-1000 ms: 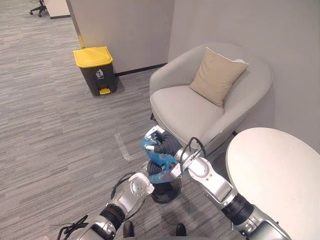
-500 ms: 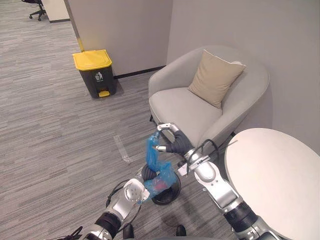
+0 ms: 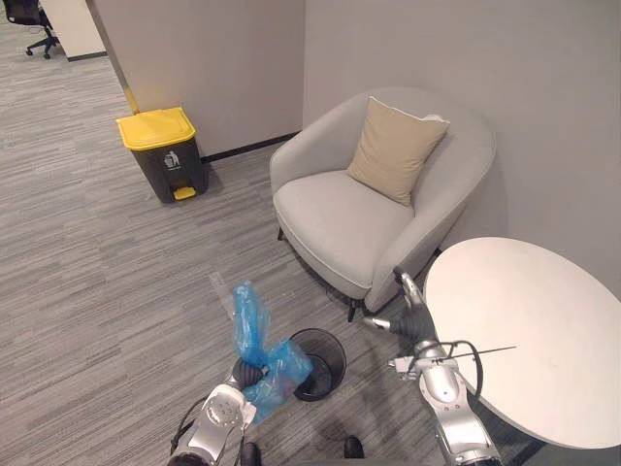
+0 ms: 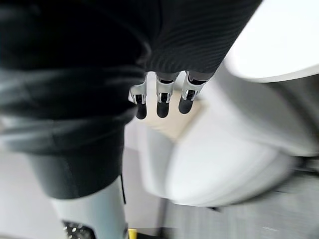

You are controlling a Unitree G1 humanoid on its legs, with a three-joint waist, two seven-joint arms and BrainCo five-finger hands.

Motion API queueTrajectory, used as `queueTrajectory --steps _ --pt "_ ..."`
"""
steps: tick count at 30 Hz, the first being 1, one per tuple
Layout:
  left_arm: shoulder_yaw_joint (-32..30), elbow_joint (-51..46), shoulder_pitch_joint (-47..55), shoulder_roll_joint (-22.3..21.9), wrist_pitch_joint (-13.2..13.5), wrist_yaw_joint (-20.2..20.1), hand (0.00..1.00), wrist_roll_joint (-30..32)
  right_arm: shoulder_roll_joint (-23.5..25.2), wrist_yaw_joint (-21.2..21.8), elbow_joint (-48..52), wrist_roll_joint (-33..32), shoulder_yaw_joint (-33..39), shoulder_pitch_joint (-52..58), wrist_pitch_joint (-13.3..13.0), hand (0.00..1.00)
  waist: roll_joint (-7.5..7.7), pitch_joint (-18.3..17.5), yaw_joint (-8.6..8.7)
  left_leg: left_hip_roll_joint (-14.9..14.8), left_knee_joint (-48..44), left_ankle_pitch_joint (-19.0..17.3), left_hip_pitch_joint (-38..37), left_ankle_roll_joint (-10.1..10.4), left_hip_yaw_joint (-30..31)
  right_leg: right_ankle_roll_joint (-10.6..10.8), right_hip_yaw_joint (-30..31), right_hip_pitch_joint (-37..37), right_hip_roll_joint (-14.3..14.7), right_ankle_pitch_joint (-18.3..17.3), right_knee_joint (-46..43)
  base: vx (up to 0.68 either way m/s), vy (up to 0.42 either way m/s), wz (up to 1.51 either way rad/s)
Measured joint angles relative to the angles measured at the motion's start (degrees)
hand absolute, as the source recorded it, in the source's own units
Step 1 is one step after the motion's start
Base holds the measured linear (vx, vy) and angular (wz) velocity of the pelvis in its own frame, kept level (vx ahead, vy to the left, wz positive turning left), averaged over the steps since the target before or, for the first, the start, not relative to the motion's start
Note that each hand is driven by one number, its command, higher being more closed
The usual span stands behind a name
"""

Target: Gather rubbish on tea table into small bin, then transfer packed bag to large trash can.

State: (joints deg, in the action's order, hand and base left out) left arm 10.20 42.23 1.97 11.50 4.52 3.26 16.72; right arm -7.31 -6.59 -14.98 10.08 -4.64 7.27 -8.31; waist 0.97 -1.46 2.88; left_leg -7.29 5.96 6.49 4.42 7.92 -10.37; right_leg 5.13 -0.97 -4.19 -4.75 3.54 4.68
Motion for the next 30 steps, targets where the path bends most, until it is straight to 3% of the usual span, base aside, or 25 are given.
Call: queueTrajectory --steps 8,18,24,30 --pt "-1.06 7.99 1.54 -0.04 -0.30 -0.20 1.00 -0.44 -0.63 2.39 -21.16 2.66 -0.21 -0.79 3.40 0.00 -0.61 0.40 -0.51 0.07 0.00 -0.67 -0.71 0.06 0.22 0.34 -0.36 1.00 -0.05 -0.43 0.32 0.02 -0.003 0.02" --pt "-3.82 12.69 2.20 -0.83 -0.34 0.03 1.00 -0.59 -2.03 3.26 -31.91 5.68 -2.48 -3.92 4.38 0.00 -0.64 1.55 -0.68 0.72 0.01 -1.11 -2.16 -0.48 1.53 0.23 -1.53 2.83 -0.60 -1.70 -0.55 0.03 -0.001 0.07" --pt "-6.45 14.66 2.20 -1.81 -0.45 0.49 1.00 -2.33 -1.81 3.16 -37.81 6.29 -2.52 -6.53 5.05 0.00 -0.55 3.51 -1.91 0.89 0.00 -1.22 -2.66 -0.58 1.48 0.39 -1.35 2.65 -0.77 -2.58 -2.01 0.00 0.000 0.00" --pt "-9.15 14.63 1.41 -1.95 -0.78 1.32 1.00 -4.74 -1.63 2.45 -39.96 6.27 -2.39 -10.11 6.10 0.00 0.62 7.63 -2.38 1.74 -2.04 -1.96 -0.18 -1.63 1.94 0.69 -1.01 -3.50 -1.97 -7.37 -13.16 -0.04 0.009 0.06"
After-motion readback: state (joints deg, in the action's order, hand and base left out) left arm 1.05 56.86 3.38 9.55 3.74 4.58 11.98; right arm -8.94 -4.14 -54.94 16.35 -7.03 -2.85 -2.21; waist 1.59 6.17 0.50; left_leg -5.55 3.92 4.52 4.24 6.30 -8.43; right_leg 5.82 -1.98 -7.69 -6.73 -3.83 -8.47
